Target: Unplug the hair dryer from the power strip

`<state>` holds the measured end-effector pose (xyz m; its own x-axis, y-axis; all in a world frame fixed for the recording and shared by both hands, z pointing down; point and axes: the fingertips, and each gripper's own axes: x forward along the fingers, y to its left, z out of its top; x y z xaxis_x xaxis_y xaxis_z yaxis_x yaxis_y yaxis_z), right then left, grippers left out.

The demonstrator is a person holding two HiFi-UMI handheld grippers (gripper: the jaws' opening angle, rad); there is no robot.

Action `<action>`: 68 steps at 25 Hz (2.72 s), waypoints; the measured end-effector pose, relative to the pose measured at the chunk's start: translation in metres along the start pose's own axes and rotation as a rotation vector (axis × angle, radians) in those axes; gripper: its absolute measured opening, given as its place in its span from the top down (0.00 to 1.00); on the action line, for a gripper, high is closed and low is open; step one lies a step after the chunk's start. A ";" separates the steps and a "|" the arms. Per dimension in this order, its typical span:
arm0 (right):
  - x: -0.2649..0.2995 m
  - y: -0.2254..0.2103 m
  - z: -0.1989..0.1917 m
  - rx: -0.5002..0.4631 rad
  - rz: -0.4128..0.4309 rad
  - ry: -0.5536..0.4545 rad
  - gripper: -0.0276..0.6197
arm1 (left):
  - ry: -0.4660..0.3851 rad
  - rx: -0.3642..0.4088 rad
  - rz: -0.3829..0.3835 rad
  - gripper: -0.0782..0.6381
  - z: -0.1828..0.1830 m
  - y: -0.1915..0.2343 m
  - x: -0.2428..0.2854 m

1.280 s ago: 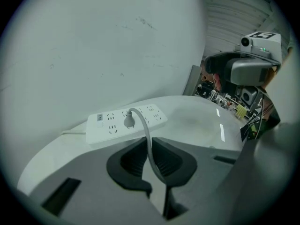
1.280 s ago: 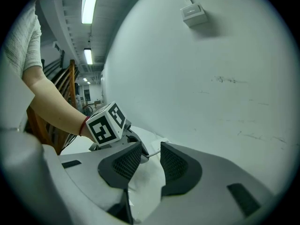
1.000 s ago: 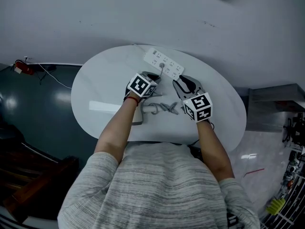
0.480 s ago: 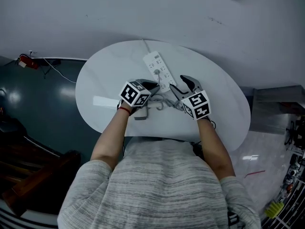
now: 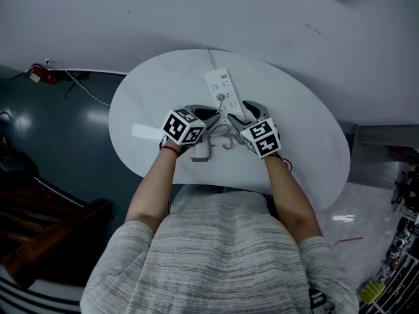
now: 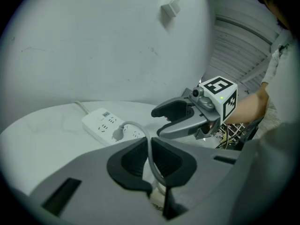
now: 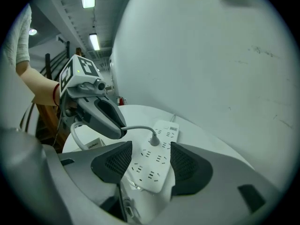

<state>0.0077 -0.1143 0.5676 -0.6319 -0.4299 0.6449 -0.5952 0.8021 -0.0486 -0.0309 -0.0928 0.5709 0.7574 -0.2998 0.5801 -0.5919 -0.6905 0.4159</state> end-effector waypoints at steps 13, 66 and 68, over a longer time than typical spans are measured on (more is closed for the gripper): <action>0.068 -0.001 -0.020 -0.058 -0.006 0.156 0.58 | -0.008 0.013 -0.025 0.85 0.002 0.018 -0.015; 0.090 0.006 -0.018 -0.008 0.017 0.163 0.58 | -0.366 -0.142 -0.178 0.85 0.086 0.021 -0.042; 0.090 0.006 -0.017 -0.004 0.017 0.158 0.58 | -0.362 -0.123 -0.174 0.85 0.081 0.022 -0.045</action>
<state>-0.0440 -0.1409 0.6381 -0.5561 -0.3459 0.7557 -0.5829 0.8105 -0.0579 -0.0557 -0.1480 0.4973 0.8842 -0.4125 0.2194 -0.4582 -0.6742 0.5792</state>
